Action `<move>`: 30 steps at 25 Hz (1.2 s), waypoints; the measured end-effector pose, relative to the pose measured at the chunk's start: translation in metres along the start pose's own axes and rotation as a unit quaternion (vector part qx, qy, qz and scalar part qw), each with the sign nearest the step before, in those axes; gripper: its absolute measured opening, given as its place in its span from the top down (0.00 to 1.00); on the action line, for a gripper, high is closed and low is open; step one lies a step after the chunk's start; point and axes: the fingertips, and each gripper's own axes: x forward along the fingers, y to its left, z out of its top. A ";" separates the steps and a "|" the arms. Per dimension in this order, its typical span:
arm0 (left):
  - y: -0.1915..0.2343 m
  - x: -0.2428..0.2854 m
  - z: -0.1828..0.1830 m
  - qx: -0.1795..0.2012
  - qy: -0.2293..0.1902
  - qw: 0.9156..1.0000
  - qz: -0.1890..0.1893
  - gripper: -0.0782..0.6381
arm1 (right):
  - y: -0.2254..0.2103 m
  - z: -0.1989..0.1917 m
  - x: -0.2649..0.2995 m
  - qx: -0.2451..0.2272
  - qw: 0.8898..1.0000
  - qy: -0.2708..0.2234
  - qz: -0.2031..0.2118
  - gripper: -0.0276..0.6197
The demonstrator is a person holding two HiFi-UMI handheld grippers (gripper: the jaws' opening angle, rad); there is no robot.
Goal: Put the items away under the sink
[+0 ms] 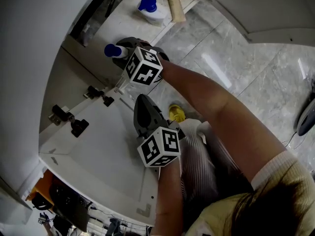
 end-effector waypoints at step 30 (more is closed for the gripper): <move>-0.077 -0.073 0.078 -0.003 0.087 0.996 -0.031 0.84 | 0.020 0.041 -0.162 0.090 0.991 0.098 0.010 0.59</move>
